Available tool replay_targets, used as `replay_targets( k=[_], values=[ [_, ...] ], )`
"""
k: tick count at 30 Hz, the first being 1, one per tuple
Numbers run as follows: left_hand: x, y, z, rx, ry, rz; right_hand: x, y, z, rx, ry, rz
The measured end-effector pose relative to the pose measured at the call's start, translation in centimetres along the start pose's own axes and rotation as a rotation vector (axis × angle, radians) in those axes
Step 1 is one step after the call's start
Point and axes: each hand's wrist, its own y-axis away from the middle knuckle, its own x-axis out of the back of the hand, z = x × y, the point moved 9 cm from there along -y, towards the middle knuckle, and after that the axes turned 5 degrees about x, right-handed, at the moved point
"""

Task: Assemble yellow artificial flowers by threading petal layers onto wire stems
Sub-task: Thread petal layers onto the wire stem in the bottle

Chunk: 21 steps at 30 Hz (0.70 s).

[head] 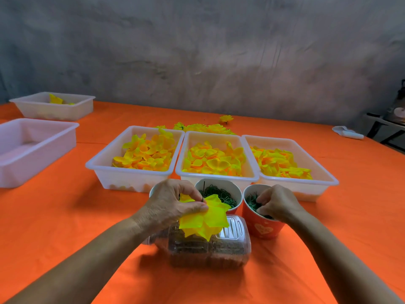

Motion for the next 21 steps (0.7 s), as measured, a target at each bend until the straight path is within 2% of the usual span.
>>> replay_targets(
  k=[9, 14, 21],
  values=[
    [0.0, -0.2, -0.2, 0.018, 0.018, -0.022, -0.1, -0.2, 0.4, 0.014, -0.045, 0.023],
    [-0.1, -0.2, 0.0, 0.014, 0.018, -0.043, 2.1, -0.2, 1.1, 0.036, -0.111, 0.201],
    [-0.1, -0.1, 0.1, 0.027, 0.036, -0.048, 2.1, 1.0, 2.8, -0.085, -0.735, 0.28]
  ],
)
